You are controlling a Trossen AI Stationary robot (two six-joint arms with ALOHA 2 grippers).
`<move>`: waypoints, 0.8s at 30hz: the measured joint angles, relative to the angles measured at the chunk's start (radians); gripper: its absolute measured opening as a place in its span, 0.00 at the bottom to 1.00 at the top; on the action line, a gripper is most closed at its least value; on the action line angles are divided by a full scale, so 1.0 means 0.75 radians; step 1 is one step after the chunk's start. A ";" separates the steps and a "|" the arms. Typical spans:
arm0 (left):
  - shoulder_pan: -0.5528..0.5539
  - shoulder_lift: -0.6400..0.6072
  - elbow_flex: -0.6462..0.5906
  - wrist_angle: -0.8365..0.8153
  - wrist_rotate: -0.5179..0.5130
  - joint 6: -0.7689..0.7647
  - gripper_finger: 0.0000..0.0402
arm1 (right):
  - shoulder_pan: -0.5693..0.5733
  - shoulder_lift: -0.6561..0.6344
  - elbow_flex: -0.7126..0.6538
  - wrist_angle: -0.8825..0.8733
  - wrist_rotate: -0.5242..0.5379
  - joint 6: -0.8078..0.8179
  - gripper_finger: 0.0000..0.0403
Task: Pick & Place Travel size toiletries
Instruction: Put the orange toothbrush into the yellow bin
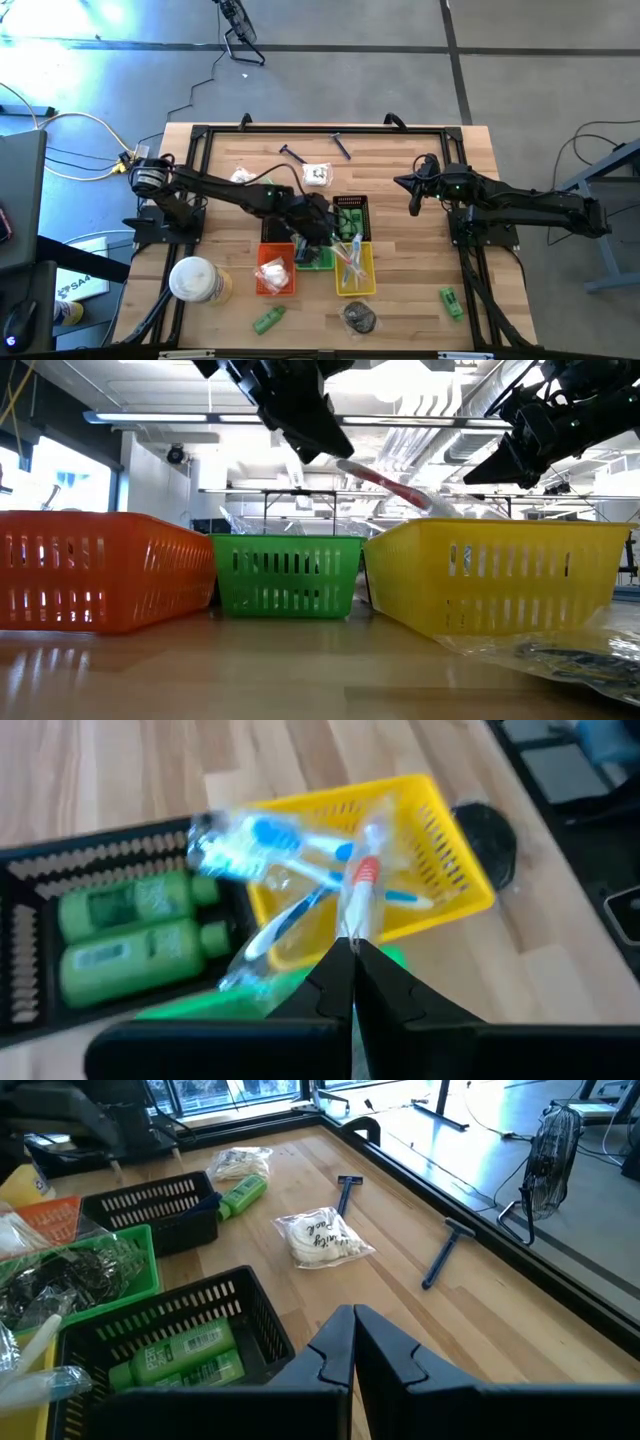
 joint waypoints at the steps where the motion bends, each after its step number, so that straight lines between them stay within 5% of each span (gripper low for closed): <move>1: 0.008 0.000 0.003 -0.017 0.002 0.001 0.00 | 0.000 0.000 0.000 0.000 0.000 0.000 0.01; 9: 0.051 0.000 0.007 -0.046 0.154 -0.004 0.00 | 0.000 0.000 0.000 -0.001 0.000 -0.003 0.00; 24: 0.047 0.045 0.010 0.046 0.217 -0.004 0.00 | 0.000 0.000 0.000 0.000 0.000 -0.004 0.00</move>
